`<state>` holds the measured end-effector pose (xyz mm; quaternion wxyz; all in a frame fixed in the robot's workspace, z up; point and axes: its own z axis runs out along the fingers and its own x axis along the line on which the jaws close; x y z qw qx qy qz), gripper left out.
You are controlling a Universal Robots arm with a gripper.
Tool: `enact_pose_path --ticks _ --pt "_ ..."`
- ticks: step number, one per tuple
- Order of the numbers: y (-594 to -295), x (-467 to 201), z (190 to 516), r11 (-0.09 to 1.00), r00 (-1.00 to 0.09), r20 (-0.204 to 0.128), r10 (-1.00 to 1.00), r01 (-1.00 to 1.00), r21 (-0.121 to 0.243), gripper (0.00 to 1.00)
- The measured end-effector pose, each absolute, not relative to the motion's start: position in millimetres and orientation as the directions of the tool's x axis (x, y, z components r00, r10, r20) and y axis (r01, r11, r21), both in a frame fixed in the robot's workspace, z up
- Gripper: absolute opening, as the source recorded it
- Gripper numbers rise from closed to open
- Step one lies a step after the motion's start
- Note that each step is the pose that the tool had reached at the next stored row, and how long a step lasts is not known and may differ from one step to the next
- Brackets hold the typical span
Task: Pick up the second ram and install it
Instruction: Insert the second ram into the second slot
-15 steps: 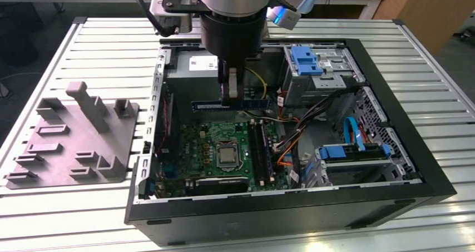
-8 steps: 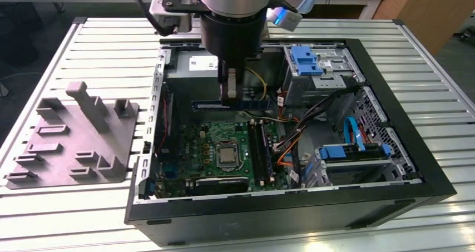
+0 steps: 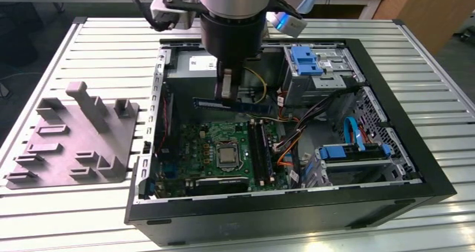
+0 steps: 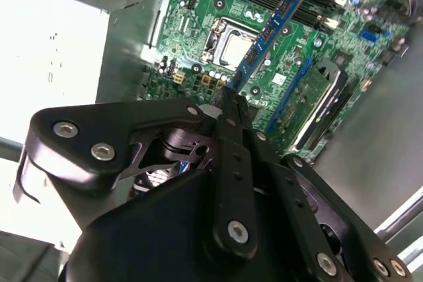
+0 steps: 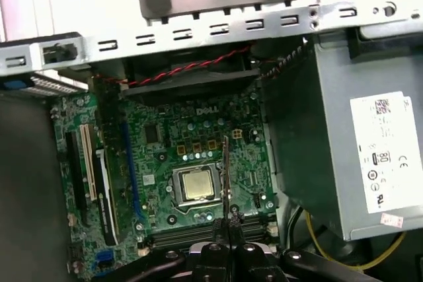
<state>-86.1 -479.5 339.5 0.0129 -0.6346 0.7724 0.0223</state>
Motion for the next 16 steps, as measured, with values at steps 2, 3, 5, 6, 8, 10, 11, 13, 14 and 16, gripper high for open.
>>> enact_pose_path --ticks 2,3,5,6,8,10,11,13,14,16 --pt "-479.6 -86.1 339.1 0.229 -0.230 -0.048 -0.972 -0.973 0.018 0.11" --pt "-479.5 -86.1 338.9 0.246 -0.247 -0.048 -0.968 -0.969 0.018 0.11" --pt "-479.5 -86.1 338.5 0.283 -0.283 -0.048 -0.958 -0.959 0.018 0.11" --pt "-479.5 -86.1 338.3 0.300 -0.300 -0.048 -0.953 -0.954 0.018 0.11" --pt "-479.5 -86.1 338.2 0.334 -0.334 -0.048 -0.941 -0.942 0.018 0.11" --pt "-479.5 -86.1 338.0 0.368 -0.368 -0.048 -0.929 -0.930 0.018 0.11" --pt "-479.5 -86.1 337.9 0.384 -0.385 -0.048 -0.922 -0.923 0.018 0.11" --pt "-479.5 -86.1 337.8 0.419 -0.419 -0.048 -0.907 -0.908 0.018 0.11" --pt "-479.6 -86.1 337.7 0.435 -0.435 -0.048 -0.899 -0.900 0.018 0.11" --pt "-479.5 -86.1 337.5 0.467 -0.467 -0.048 -0.883 -0.884 0.018 0.11"
